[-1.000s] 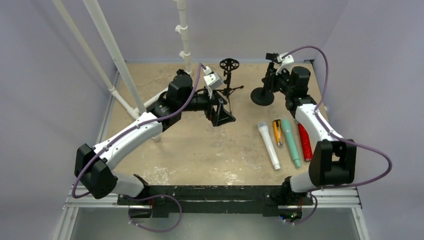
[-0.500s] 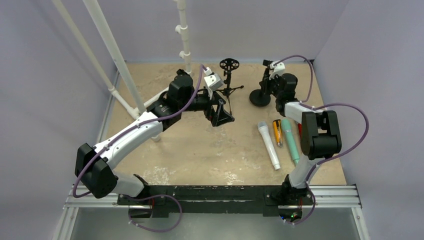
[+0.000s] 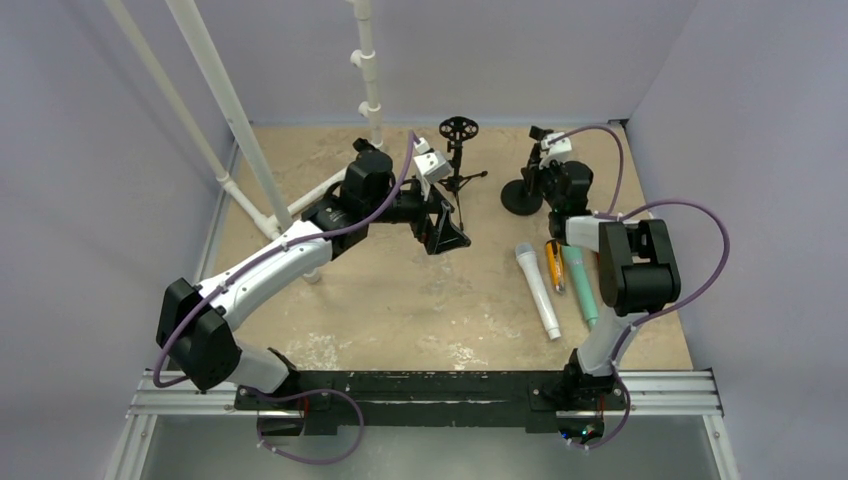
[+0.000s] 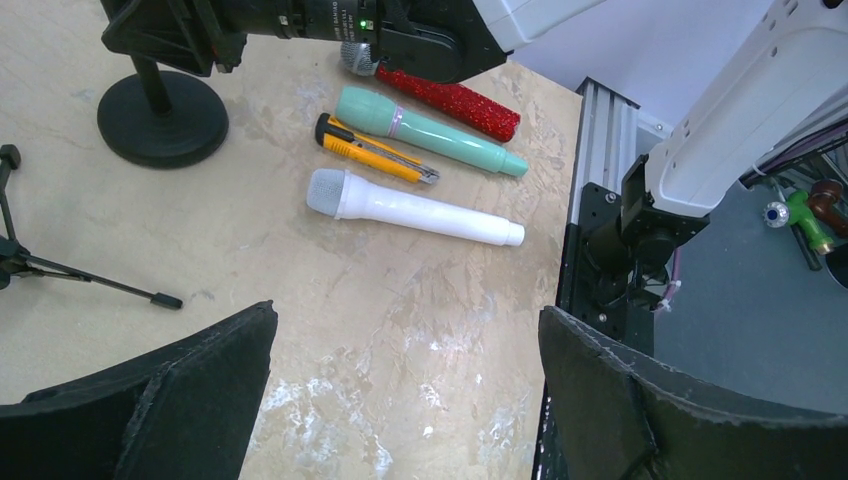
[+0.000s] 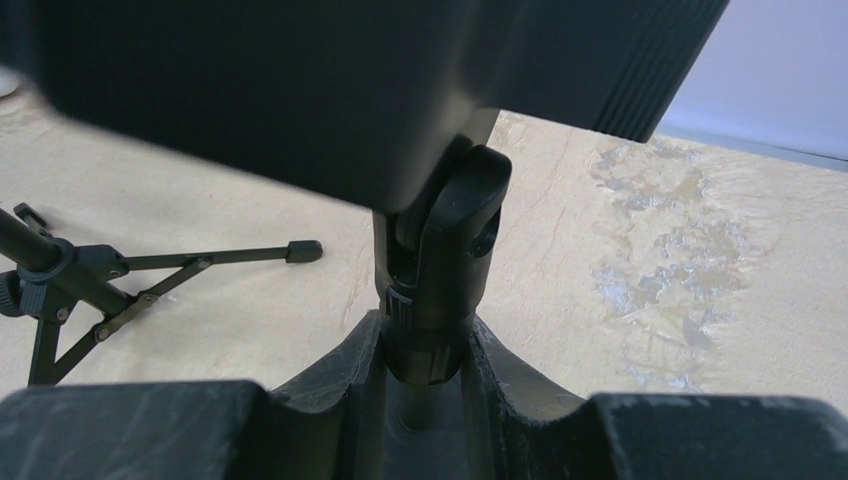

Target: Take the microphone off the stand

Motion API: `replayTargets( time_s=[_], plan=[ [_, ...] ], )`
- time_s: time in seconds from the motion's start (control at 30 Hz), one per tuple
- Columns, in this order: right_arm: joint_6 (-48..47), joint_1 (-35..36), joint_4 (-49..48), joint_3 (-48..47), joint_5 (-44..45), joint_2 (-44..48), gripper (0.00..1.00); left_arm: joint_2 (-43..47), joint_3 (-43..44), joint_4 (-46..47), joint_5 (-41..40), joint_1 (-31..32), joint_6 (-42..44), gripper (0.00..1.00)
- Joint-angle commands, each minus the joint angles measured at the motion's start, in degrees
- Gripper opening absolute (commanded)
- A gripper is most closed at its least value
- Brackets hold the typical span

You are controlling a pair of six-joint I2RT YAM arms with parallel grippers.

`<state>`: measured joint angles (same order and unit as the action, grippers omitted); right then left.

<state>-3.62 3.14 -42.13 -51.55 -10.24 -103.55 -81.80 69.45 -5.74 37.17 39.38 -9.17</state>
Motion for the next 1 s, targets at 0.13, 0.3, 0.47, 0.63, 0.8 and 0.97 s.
replayTargets(
  time_s=[0.13, 0.3, 0.47, 0.63, 0.8, 0.97],
  plan=[
    [1.8, 0.3, -5.7, -2.8, 1.1, -2.3, 0.06, -0.5, 0.6, 0.7, 1.2, -0.4, 1.3, 1.00],
    [2.0, 0.3, -5.4, -3.5, 0.9, -3.5, 0.08, -1.2, 0.9, 0.8, 1.3, -0.4, 0.9, 1.00],
    [2.0, 0.3, -4.4, -3.6, 0.2, -3.6, 0.21, -1.2, 1.0, 0.5, 1.4, -0.4, 0.9, 1.00],
    [1.9, 0.3, -1.7, -3.6, 0.0, -2.6, 0.42, -0.6, 0.7, 0.5, 1.4, -0.4, 1.2, 1.00],
    [1.5, 0.3, 0.8, -2.9, -0.2, -0.6, 0.65, 0.1, 0.1, 1.0, 1.3, -0.4, 1.3, 1.00],
    [2.4, 0.4, 3.2, -1.5, -0.3, 2.4, 0.81, 0.8, 0.4, 0.7, 0.8, -0.4, 1.1, 1.00]
  ],
)
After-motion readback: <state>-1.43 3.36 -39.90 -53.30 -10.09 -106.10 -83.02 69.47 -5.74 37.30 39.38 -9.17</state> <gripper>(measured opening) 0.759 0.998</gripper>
